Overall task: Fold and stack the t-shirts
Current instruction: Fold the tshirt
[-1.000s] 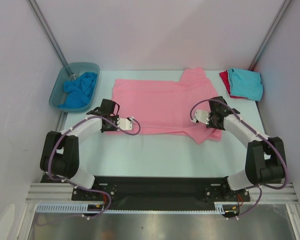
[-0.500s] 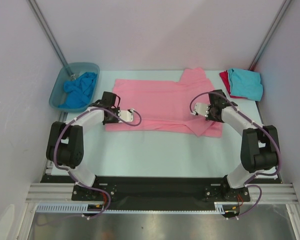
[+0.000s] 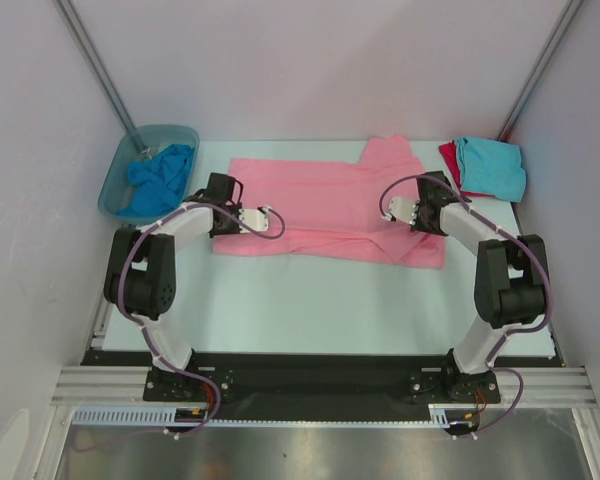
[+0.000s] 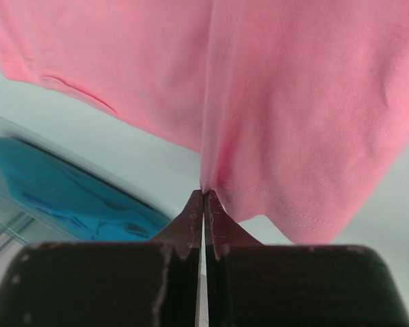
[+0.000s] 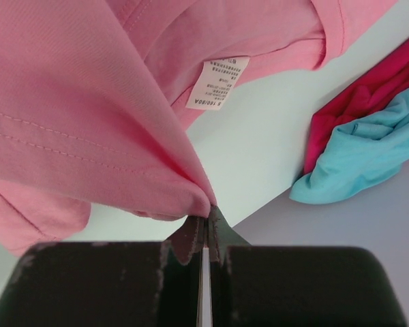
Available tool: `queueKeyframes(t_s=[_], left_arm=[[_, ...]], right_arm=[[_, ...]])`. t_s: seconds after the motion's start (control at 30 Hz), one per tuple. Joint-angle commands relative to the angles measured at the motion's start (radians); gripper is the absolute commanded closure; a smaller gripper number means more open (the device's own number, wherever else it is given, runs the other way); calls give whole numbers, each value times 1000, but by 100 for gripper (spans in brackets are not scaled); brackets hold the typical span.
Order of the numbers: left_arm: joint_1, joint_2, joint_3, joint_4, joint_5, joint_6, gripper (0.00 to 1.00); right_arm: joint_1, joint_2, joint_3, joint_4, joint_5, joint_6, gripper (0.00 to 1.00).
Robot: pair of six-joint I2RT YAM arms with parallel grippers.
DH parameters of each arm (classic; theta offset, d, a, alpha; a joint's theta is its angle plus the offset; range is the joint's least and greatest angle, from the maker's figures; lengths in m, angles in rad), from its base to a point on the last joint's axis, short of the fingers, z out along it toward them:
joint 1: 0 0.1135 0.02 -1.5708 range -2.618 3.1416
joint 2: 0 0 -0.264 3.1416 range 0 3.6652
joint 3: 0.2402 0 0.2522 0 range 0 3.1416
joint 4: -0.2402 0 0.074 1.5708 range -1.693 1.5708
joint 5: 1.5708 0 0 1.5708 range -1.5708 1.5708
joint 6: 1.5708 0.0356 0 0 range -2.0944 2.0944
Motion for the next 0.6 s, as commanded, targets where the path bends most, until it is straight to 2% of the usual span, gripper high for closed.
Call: queueKeyframes(t_s=[0.0, 0.57], left_arm=[[17, 22, 61, 49, -9, -4, 100], [19, 104, 149, 84, -15, 0, 100]], right_arm=[[-12, 28, 51, 43, 16, -15, 100], [-24, 124, 130, 110, 32, -23, 100]])
